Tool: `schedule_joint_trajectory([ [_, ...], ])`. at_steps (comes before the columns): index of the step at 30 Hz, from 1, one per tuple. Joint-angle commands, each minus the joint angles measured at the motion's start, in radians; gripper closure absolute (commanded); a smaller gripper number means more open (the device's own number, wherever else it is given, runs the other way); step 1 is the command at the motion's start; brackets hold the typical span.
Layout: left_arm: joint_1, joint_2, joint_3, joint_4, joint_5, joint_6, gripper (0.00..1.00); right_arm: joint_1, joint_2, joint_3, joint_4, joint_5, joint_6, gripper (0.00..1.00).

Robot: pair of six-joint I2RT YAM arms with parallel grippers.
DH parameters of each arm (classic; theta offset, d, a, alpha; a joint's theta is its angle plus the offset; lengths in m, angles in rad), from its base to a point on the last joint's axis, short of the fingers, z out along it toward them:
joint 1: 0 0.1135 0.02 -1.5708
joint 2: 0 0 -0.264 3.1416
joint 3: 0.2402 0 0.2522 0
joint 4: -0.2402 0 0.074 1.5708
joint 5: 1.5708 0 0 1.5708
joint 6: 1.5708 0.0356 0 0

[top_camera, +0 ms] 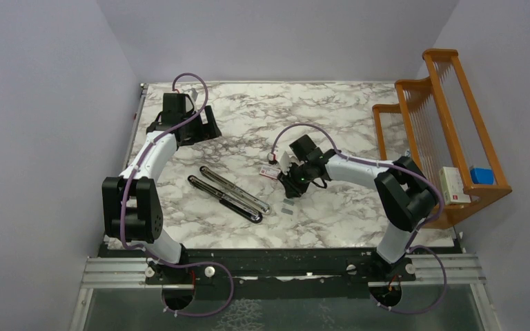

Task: Load the staples into the stapler
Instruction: Pick up the staple from the center of the board.

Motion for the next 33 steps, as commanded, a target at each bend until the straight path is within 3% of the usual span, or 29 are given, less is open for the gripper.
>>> schedule_joint_trajectory([
  [1, 0.0, 0.008, -0.003, -0.002, 0.026, 0.004, 0.09, 0.026, -0.001, 0.005, -0.016, 0.08, 0.001, 0.7],
  [13, 0.0, 0.008, -0.002, -0.001, 0.023, 0.003, 0.09, 0.036, -0.027, -0.037, 0.032, 0.142, 0.007, 0.85],
  [33, 0.003, -0.052, -0.004, -0.012, -0.095, 0.003, 0.09, 0.089, 0.069, 0.152, 0.11, 0.061, 0.099, 0.85],
])
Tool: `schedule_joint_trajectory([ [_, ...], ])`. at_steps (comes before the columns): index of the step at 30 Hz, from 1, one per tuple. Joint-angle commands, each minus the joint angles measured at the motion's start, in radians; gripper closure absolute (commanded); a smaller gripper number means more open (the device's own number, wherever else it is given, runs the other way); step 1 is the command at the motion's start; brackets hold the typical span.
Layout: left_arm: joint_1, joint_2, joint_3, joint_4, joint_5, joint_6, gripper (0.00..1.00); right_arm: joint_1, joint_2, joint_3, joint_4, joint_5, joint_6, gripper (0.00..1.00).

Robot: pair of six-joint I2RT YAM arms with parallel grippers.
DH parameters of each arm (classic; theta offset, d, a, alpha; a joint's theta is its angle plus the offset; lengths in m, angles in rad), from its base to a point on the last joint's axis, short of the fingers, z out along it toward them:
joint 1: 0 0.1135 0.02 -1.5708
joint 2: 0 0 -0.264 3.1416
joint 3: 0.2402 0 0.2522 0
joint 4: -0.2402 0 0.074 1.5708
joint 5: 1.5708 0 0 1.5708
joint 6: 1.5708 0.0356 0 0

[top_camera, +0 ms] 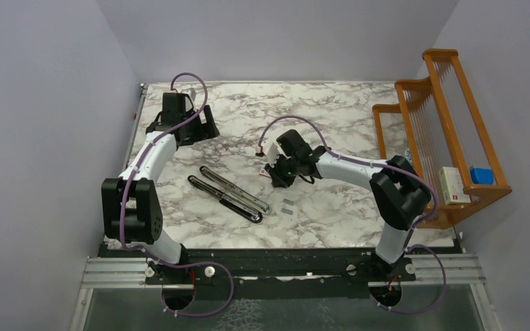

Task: Load the staples into the stapler
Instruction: Pick up the staple from the center of the board, then place the staple at the center of the board.

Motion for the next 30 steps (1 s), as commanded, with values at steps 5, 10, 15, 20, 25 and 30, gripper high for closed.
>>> schedule_joint_trajectory([
  [5, 0.006, -0.064, -0.004, -0.01, -0.103, -0.003, 0.09, 0.033, 0.075, 0.082, 0.087, -0.02, 0.126, 0.85],
  [10, 0.01, -0.084, -0.012, -0.009, -0.134, 0.0, 0.09, 0.059, 0.107, 0.1, 0.185, 0.009, 0.175, 0.85],
  [15, 0.015, -0.112, -0.024, -0.01, -0.189, 0.011, 0.09, 0.084, 0.158, 0.149, 0.248, 0.079, 0.184, 0.84],
  [20, 0.017, -0.133, -0.031, -0.008, -0.195, 0.009, 0.09, 0.093, 0.201, 0.171, 0.311, 0.136, 0.171, 0.84],
  [25, 0.016, -0.139, -0.039, -0.007, -0.192, 0.012, 0.09, 0.1, 0.236, 0.18, 0.322, 0.174, 0.139, 0.82],
  [30, 0.017, -0.139, -0.041, -0.006, -0.186, 0.011, 0.09, 0.104, 0.261, 0.175, 0.317, 0.167, 0.12, 0.81],
])
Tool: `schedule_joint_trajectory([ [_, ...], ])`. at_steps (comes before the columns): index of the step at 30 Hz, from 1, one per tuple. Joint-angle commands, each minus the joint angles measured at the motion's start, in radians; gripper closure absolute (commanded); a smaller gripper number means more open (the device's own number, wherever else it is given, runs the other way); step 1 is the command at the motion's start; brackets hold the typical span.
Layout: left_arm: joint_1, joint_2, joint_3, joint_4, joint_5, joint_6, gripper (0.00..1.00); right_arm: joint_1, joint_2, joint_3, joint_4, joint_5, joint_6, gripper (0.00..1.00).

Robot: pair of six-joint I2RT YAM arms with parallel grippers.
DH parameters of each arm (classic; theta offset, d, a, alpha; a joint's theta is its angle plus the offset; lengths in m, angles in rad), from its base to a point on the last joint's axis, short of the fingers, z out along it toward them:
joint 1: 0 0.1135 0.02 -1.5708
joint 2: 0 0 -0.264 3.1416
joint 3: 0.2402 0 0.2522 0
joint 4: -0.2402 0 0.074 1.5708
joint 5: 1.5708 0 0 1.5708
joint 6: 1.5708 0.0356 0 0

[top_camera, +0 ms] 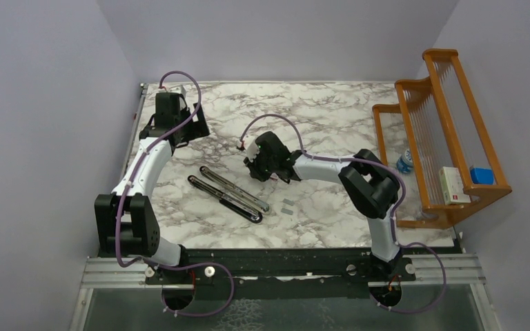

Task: Load the staples into the stapler
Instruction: Place the staple at the center of the board.

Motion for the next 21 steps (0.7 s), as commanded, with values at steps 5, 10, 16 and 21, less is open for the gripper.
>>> schedule_joint_trajectory([
  [5, 0.005, -0.027, -0.016, 0.001, -0.009, 0.011, 0.09, 0.017, 0.039, -0.002, 0.046, 0.024, -0.017, 0.76],
  [10, 0.005, -0.025, -0.02, 0.003, -0.002, 0.012, 0.09, 0.018, 0.029, -0.04, 0.06, 0.042, -0.008, 0.67],
  [16, 0.005, -0.02, -0.016, 0.005, 0.004, 0.011, 0.09, 0.018, -0.008, -0.133, 0.117, 0.074, 0.003, 0.65],
  [21, 0.005, -0.011, -0.016, 0.006, 0.016, 0.009, 0.09, 0.018, -0.03, -0.239, 0.223, 0.083, 0.029, 0.64],
])
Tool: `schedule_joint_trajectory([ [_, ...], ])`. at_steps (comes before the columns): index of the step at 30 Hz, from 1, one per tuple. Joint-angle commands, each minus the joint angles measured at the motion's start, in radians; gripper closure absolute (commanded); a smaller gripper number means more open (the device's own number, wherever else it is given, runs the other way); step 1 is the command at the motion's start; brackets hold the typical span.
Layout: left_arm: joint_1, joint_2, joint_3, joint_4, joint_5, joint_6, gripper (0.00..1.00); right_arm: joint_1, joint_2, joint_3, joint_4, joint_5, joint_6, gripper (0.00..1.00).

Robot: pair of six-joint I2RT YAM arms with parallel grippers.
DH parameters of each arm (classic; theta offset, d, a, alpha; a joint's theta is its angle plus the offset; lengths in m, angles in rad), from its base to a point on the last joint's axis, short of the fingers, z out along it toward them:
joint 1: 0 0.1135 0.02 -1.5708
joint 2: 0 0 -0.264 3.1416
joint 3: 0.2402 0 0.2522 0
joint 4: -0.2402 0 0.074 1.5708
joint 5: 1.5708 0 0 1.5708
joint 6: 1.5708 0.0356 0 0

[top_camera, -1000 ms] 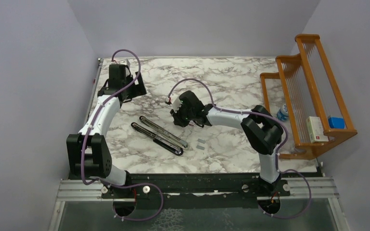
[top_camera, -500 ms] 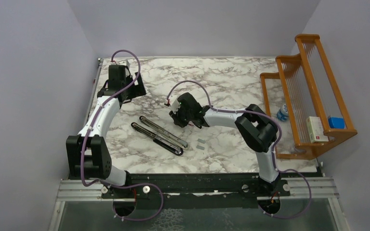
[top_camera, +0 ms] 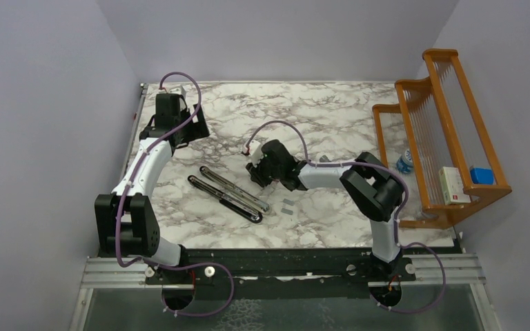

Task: Load the staples into the stapler
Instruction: Place the staple at the center of the board.

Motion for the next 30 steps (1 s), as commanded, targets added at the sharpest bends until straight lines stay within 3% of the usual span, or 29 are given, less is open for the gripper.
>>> schedule_joint_trajectory([
  [1, 0.004, -0.009, -0.005, 0.007, 0.018, 0.007, 0.1, 0.008, -0.006, -0.117, 0.049, 0.05, 0.028, 0.64],
  [18, 0.004, -0.02, -0.021, 0.005, 0.035, 0.008, 0.09, 0.008, 0.065, -0.305, 0.384, 0.017, 0.023, 0.67],
  [30, 0.004, -0.015, -0.018, 0.005, 0.038, 0.01, 0.09, 0.001, 0.086, -0.328, 0.39, 0.02, 0.011, 0.73],
])
